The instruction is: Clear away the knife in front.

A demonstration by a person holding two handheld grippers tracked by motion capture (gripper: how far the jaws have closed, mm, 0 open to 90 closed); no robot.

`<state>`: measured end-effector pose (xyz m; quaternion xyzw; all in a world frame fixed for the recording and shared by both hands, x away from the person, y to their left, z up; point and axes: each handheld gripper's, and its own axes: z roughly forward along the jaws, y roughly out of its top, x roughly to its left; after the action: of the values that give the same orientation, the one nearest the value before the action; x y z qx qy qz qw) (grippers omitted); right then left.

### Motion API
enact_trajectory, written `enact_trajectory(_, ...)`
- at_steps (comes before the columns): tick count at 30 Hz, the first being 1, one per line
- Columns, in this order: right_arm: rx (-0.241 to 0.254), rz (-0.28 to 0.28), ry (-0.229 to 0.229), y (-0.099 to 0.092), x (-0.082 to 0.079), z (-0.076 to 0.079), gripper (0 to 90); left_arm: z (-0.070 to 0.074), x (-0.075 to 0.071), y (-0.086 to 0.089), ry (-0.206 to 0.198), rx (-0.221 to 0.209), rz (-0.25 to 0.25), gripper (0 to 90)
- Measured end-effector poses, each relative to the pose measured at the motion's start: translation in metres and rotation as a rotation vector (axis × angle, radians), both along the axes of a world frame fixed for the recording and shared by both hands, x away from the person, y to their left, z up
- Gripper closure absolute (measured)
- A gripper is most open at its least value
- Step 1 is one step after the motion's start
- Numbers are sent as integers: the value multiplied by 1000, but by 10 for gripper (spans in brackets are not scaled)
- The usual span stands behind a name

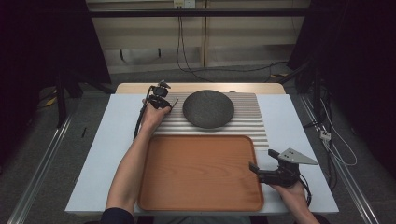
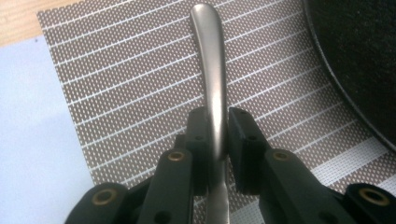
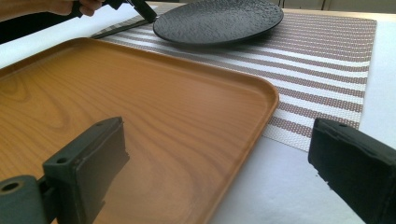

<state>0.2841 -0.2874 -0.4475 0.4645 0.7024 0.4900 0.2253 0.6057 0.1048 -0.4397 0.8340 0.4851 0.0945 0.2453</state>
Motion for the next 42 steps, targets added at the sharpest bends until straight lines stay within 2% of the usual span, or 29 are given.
enact_trajectory(6, 1, 0, -1, 0, 0, 0, 44, 1, -1, -2, -1, 16, -1, 800)
enact_trajectory(11, 2, -3, -2, -1, -1, 0, 44, 2, 0, -1, 7, 8, 7, 801)
enact_trajectory(15, 2, 1, 0, 0, 0, 0, 44, 5, 0, 2, 0, -10, 5, 801)
enact_trajectory(22, 0, 0, -1, 0, 0, 0, 44, 15, -4, 6, -17, -10, -2, 801)
enact_trajectory(25, -1, 0, 1, 1, 0, 0, 44, 21, -7, 7, -18, -23, -10, 800)
enact_trajectory(29, 0, 0, -2, 0, 0, 1, 44, 30, -14, 10, -41, -50, -18, 800)
enact_trajectory(42, -6, -4, -4, 0, -2, 1, 44, 51, -36, 16, -90, -67, -58, 800)
